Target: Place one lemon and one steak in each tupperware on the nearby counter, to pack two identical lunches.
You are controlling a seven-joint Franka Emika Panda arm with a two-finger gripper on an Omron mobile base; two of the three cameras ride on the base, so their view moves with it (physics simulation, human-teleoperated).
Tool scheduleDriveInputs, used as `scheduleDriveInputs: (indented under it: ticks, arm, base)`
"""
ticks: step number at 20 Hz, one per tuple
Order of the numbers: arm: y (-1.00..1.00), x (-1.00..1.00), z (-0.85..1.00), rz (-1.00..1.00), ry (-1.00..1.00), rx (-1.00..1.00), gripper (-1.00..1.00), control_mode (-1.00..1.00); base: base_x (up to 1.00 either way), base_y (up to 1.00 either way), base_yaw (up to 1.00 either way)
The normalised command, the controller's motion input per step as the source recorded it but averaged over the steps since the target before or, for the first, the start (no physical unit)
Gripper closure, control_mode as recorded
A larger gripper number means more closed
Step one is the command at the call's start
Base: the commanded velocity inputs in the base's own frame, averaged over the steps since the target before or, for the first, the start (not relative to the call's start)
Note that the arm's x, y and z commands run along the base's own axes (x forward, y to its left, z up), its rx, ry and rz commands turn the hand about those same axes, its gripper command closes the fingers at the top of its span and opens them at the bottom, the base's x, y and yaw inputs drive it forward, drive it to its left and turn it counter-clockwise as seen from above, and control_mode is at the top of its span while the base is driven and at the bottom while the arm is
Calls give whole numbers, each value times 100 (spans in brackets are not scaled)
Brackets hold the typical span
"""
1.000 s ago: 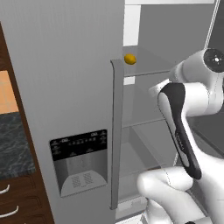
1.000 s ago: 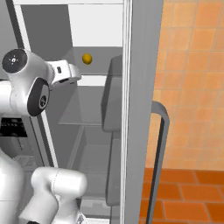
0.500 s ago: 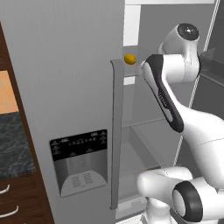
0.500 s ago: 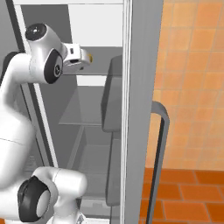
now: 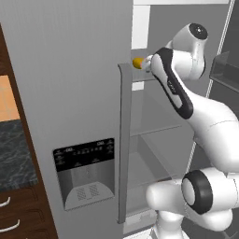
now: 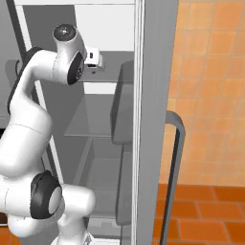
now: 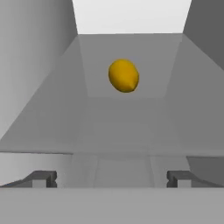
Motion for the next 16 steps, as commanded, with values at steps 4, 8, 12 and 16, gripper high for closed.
scheduleDriveInputs:
  ticks: [4, 8, 12, 16]
  arm:
    - [23, 98, 0, -1, 0, 0, -100, -100]
    - [-12, 68, 1, -4, 1, 0, -100, -100]
    - [-17, 63, 0, 0, 1, 0, -100, -100]
    - [0, 64, -2, 0, 0, 0, -100, -100]
  base:
    - [0, 0, 0]
    - [0, 0, 0]
    - [0, 0, 0]
    - [0, 0, 0]
